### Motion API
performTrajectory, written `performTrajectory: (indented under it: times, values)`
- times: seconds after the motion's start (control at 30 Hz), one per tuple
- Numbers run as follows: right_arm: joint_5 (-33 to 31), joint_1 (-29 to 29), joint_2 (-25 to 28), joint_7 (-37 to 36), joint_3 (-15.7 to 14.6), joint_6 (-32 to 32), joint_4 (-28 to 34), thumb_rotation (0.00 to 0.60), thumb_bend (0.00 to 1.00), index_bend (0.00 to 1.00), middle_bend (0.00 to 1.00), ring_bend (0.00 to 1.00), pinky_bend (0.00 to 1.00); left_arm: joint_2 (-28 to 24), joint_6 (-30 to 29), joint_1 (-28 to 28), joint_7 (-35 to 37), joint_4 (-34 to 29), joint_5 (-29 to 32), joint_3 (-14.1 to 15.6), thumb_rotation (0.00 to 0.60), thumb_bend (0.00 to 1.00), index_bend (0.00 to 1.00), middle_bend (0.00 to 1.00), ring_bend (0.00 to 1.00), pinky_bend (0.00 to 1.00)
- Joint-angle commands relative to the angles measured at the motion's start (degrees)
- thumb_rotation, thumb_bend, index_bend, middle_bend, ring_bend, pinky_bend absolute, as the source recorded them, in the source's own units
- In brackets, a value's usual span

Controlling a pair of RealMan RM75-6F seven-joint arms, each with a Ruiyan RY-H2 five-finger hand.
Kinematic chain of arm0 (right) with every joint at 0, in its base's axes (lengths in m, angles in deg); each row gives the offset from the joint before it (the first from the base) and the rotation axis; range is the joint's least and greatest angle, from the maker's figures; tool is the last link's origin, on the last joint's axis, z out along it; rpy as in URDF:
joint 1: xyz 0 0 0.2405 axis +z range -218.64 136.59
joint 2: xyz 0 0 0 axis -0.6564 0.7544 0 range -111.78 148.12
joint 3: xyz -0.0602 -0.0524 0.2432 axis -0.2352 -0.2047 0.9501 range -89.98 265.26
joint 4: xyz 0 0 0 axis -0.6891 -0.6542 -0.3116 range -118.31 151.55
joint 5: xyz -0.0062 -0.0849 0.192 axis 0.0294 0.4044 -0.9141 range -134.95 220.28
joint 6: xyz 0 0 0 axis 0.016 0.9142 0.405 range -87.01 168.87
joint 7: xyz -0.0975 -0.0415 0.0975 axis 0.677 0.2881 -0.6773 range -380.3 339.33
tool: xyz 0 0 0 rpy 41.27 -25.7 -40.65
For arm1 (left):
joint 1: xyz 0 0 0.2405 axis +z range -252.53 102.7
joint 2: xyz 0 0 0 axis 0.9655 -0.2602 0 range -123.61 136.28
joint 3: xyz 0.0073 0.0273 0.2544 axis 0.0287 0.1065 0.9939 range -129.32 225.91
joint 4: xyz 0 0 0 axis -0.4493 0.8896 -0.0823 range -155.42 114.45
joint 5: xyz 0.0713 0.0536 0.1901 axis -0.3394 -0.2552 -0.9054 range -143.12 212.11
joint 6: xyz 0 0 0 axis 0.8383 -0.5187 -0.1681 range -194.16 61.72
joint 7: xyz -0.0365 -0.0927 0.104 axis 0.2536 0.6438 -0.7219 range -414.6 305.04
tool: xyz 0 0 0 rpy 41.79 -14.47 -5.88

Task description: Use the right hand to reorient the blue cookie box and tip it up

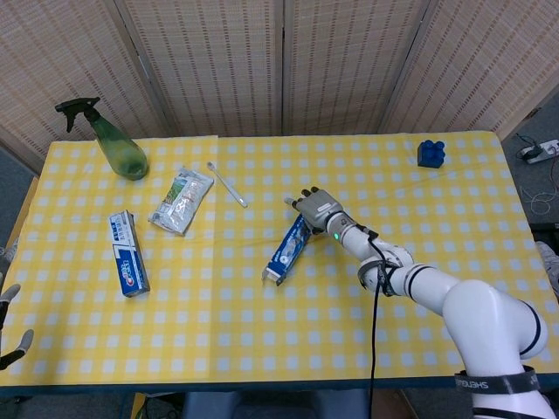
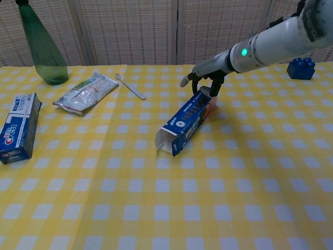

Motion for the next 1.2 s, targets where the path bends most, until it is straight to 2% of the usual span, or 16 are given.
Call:
performTrajectory:
  times: [0.03,0.13,0.4,0.57,0.63,0.73,0.83,0.93,1.2]
  values:
    - [0.24,-0.52,1.82,-0.38,-1.27,0.36,1.89,0.6,0.72,0.0,0.24,0.02,0.06,0.04,0.27,-0.18,0.07,0.08,-0.01,-0.05,0.6,0.32,0.18,0.0,0.0,0.0]
    - [0.47,-1.15,3.47,-1.09,-1.61,0.63,4.25,0.6,0.71,0.0,0.25,0.02,0.06,0.12,0.3,-0.32,0.12,0.15,-0.19,-0.11,0.6,0.32,0.18,0.0,0.0,0.0]
    - [5.03,-5.25,11.47,-3.88,-2.29,2.26,15.86,0.6,0.69,0.0,0.27,0.02,0.06,0.45,1.21,-1.08,-0.26,0.0,-0.58,-0.14,0.6,0.32,0.18,0.0,0.0,0.0]
    - [7.79,-7.57,14.6,-5.34,-2.45,3.38,19.82,0.6,0.57,0.0,0.28,0.02,0.06,0.35,1.19,-1.14,-0.5,-0.29,-0.61,-0.15,0.6,0.32,0.18,0.0,0.0,0.0]
    - [8.83,-8.49,14.59,-5.07,-2.64,5.16,19.88,0.6,0.46,0.0,0.27,0.02,0.06,0.37,1.16,-1.23,-0.71,-0.49,-0.85,-0.11,0.6,0.32,0.18,0.0,0.0,0.0]
    - [10.46,-10.21,13.31,-3.39,-2.82,10.17,19.32,0.6,0.24,0.0,0.24,0.02,0.06,0.41,1.02,-1.24,-1.03,-0.81,-1.12,-0.01,0.6,0.32,0.18,0.0,0.0,0.0]
    - [11.91,-12.16,11.1,-0.78,-2.94,15.84,18.14,0.6,0.13,0.0,0.23,0.02,0.06,0.4,0.88,-1.11,-1.3,-1.03,-1.14,0.11,0.6,0.32,0.18,0.0,0.0,0.0]
    - [12.23,-13.59,8.99,1.25,-3.0,18.69,16.82,0.6,0.08,0.0,0.24,0.02,0.06,0.32,0.45,-0.85,-1.39,-1.26,-1.31,0.25,0.6,0.32,0.18,0.0,0.0,0.0]
    - [11.66,-15.29,6.75,3.27,-2.59,19.11,15.67,0.6,0.06,0.03,0.24,0.02,0.06,0.15,-0.24,-0.29,-1.22,-1.3,-1.42,0.46,0.6,0.32,0.18,0.0,0.0,0.0]
